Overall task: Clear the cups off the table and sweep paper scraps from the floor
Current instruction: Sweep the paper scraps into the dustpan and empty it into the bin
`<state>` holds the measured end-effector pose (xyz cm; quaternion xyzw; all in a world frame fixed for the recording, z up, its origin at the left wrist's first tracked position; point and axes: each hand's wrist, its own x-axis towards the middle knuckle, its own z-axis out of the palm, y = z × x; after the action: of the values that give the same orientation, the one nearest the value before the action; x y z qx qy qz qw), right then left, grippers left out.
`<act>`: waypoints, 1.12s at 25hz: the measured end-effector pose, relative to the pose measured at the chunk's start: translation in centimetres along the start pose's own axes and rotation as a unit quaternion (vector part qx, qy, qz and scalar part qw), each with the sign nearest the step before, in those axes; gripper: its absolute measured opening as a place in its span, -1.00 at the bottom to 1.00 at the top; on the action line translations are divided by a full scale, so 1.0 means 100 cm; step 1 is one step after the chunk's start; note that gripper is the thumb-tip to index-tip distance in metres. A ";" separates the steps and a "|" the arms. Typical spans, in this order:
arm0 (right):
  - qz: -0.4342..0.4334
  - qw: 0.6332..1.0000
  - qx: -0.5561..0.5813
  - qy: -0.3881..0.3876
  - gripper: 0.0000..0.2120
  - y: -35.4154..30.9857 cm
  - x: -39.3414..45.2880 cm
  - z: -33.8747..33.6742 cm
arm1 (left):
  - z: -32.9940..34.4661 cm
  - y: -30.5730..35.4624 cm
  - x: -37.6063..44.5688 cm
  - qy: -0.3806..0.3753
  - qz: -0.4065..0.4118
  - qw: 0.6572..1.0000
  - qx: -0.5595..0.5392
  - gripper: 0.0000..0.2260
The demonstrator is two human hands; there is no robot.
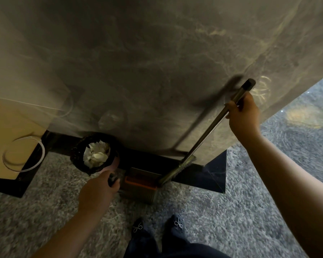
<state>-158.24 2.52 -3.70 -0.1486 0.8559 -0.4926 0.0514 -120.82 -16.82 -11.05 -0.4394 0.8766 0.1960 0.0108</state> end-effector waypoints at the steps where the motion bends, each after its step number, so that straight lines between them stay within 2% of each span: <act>1: -0.008 1.000 -0.005 0.000 -0.90 -0.006 0.003 -0.001 | -0.001 0.000 0.001 -0.002 -0.002 1.000 -0.002 -0.61; 6: -0.024 0.998 -0.016 -0.050 -0.91 -0.019 0.003 0.008 | -0.007 0.001 0.003 0.018 0.002 0.999 -0.033 -0.60; 11: 0.024 0.993 -0.026 -0.114 -0.91 0.017 -0.016 0.041 | -0.008 0.016 0.013 0.013 0.012 0.999 -0.043 -0.65; 16: 0.108 0.983 0.023 -0.148 -0.78 0.053 -0.022 0.072 | 0.002 0.035 0.025 0.004 0.008 0.998 -0.069 -0.70; 22: 0.150 0.984 0.057 -0.078 -0.78 0.077 -0.020 0.105 | 0.022 0.044 0.031 -0.044 0.029 0.993 -0.109 -0.55; 24: 0.154 0.984 0.064 -0.058 -0.72 0.077 -0.013 0.111 | 0.027 0.050 0.032 -0.032 0.035 0.994 -0.099 -0.55; 28: 0.147 0.987 0.038 -0.053 -0.73 0.079 -0.010 0.117 | 0.035 0.064 0.034 0.007 0.022 0.994 -0.109 -0.63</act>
<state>-156.10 -3.19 -16.50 -0.0444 0.8451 -0.5036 0.1741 -128.39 -14.77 -12.79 -0.4198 0.8596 0.2873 -0.0471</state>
